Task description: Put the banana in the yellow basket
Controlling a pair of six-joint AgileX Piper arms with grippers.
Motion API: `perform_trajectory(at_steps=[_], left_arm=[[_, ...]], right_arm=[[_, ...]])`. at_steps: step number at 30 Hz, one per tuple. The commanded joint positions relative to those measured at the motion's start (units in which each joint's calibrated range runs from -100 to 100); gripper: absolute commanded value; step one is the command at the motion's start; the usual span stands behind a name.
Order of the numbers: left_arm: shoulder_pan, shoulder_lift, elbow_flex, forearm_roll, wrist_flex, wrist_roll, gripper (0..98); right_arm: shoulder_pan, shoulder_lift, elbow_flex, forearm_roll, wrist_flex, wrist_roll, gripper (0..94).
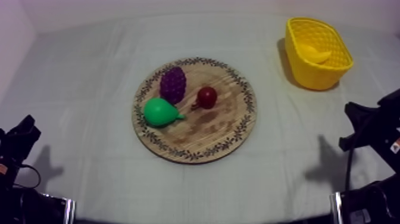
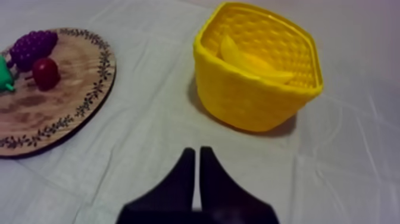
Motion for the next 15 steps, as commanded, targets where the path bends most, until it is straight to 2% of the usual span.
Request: perform_trajectory(at_steps=[1,5,7,15], left_arm=[[0.0,0.0,0.0,0.03,0.0,0.0,0.1],[0.0,0.0,0.0,0.03,0.0,0.0,0.1],[0.0,0.0,0.0,0.03,0.0,0.0,0.1],[0.0,0.0,0.0,0.03,0.0,0.0,0.1]], right_arm=[[0.2,-6.1,0.1,1.5,7.8,-3.8,0.3],[0.9,-10.5,0.1,3.3,14.8,-8.1,0.3],[1.3,-12.6,0.1,3.6,16.5,-8.7,0.3],[2.2,-14.9,0.1,4.1,18.2,-3.1,0.3]])
